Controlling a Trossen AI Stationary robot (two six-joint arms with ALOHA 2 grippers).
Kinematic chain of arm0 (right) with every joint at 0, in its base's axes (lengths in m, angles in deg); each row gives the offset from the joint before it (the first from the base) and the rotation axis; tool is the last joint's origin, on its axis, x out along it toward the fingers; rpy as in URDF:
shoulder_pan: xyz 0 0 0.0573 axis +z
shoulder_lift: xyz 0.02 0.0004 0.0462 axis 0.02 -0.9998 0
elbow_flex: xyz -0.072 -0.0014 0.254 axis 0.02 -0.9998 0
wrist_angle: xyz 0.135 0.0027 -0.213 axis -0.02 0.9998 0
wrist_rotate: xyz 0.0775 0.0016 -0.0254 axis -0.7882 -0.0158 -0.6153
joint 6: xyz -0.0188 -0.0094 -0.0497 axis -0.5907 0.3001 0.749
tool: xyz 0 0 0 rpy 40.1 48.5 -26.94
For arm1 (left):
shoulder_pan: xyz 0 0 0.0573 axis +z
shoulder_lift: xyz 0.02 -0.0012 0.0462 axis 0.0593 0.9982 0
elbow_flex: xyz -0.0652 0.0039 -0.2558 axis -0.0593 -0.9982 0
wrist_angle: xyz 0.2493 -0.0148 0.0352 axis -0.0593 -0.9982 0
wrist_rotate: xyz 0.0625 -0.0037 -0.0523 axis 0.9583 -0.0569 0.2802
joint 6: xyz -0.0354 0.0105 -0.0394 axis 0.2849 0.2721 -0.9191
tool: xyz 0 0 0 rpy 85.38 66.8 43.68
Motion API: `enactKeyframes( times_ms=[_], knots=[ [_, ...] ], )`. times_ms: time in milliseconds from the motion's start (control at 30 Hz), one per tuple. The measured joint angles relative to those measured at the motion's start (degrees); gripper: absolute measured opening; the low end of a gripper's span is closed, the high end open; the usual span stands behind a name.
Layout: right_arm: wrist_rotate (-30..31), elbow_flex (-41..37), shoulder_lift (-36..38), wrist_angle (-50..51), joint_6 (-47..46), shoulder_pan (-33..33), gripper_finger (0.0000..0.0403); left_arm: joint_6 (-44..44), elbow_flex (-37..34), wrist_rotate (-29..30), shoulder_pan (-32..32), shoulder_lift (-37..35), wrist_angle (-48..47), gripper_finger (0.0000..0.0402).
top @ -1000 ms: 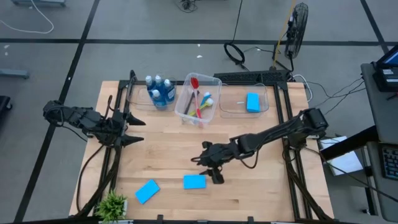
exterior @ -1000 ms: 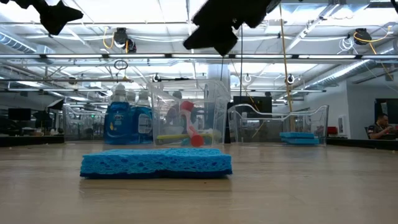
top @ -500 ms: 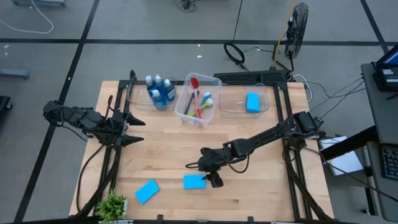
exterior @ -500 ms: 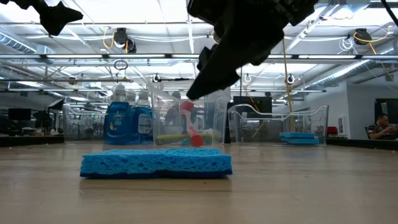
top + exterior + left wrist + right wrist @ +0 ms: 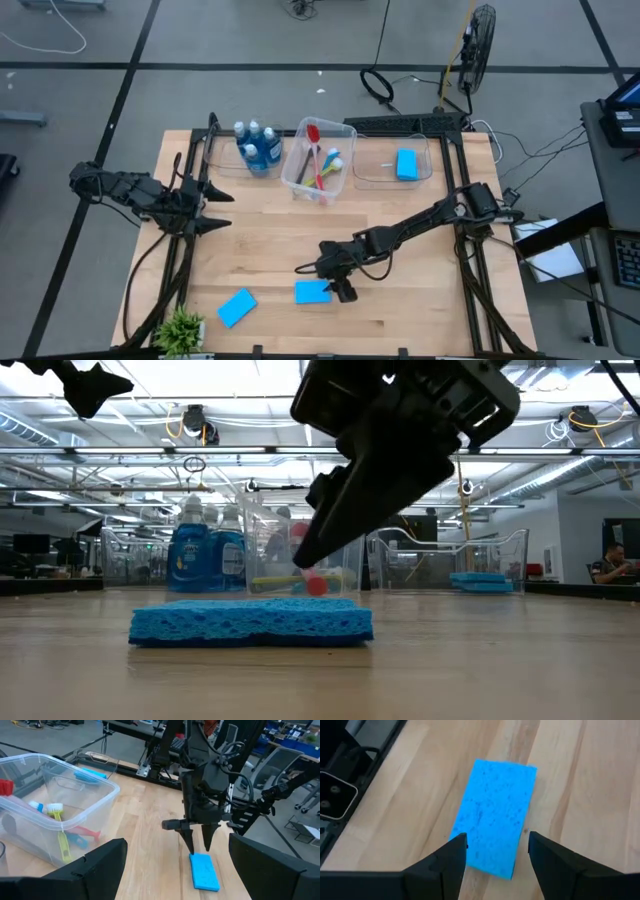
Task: Pick & Place Kitchen Sink Supplies
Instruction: Put the blue sponge into the right transparent bin
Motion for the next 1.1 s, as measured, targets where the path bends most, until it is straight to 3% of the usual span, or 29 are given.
enactKeyframes(
  times_ms=[233,700,867,1100],
  knots=[
    [-0.01,0.06,-1.84,-4.38,1.54,-0.19,0.0201,-1.71,0.00,0.02,0.00,0.00,0.04,0.0349],
    [3.17,0.00,-2.80,-2.39,5.84,-1.77,0.0201,-2.11,-0.04,0.02,-0.02,0.00,0.43,0.0349],
    [0.00,0.16,-6.75,-3.99,3.41,-1.49,0.0201,-2.16,-0.04,0.02,0.00,0.00,0.46,0.0349],
    [0.74,0.21,-8.00,-4.12,2.08,-1.79,0.0201,-2.16,-0.04,0.02,0.00,0.00,0.45,0.0349]
  ],
)
